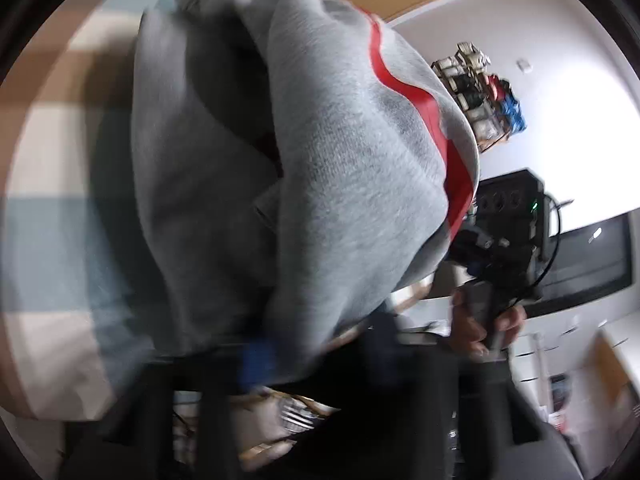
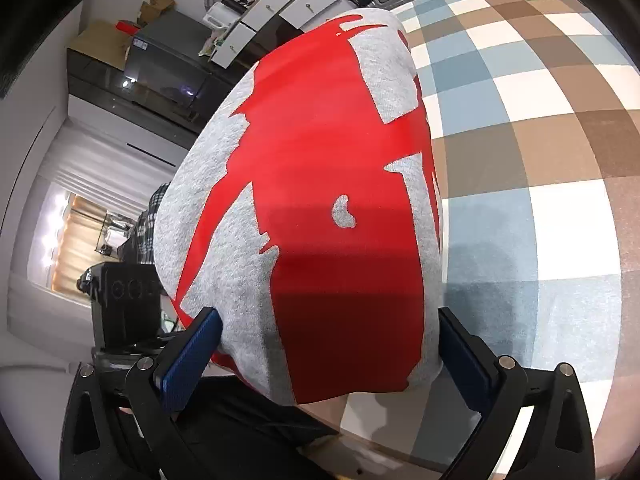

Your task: Fold large clothes

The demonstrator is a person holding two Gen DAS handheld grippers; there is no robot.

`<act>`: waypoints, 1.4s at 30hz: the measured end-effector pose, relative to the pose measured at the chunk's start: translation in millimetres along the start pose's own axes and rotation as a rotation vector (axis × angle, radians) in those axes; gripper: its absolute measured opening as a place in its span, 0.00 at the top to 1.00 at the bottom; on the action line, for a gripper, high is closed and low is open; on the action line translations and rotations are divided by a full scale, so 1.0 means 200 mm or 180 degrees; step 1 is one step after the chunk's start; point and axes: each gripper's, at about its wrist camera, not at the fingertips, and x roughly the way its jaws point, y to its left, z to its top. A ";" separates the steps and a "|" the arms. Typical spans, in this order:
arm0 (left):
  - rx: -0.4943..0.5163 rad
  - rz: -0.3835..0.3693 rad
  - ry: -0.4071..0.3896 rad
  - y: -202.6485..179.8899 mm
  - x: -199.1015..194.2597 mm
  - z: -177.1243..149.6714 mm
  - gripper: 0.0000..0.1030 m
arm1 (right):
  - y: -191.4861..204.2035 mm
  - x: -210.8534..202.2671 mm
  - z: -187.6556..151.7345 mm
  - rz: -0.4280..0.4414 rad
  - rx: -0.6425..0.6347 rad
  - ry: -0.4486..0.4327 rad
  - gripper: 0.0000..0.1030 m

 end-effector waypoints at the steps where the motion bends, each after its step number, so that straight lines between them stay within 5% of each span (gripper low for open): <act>1: 0.0011 -0.0005 0.0002 -0.01 -0.01 0.01 0.91 | -0.01 -0.01 -0.01 0.0017 0.0002 0.0008 0.00; 10: 0.0363 0.0680 -0.0127 -0.05 -0.19 0.15 0.92 | 0.00 0.05 -0.04 -0.0034 -0.0116 0.0006 0.00; 17: 0.0571 0.0902 -0.0073 -0.06 -0.22 0.20 0.92 | 0.05 0.05 -0.08 -0.0201 -0.0355 -0.0061 0.00; 28: 0.0269 0.0459 0.0170 0.11 -0.29 -0.04 0.88 | 0.09 0.09 -0.13 -0.0318 -0.0542 0.0065 0.00; 32: -0.0095 0.0270 -0.0049 0.09 -0.44 -0.02 0.87 | 0.11 0.09 -0.13 -0.0378 -0.0596 0.0037 0.00; 36: -0.0007 0.0296 -0.0354 -0.05 -0.63 0.02 0.87 | 0.11 0.07 -0.14 -0.0473 -0.0587 -0.0044 0.00; 39: 0.0145 0.0192 -0.0629 -0.19 -0.72 0.09 0.75 | 0.10 0.08 -0.13 -0.0431 -0.0527 -0.0008 0.00; 41: 0.0296 0.0081 -0.0766 -0.28 -0.70 0.18 0.40 | 0.09 0.08 -0.12 -0.0409 -0.0495 0.0010 0.00; 42: 0.0370 0.0000 -0.0769 -0.32 -0.65 0.25 0.37 | 0.09 0.08 -0.12 -0.0418 -0.0498 -0.0001 0.00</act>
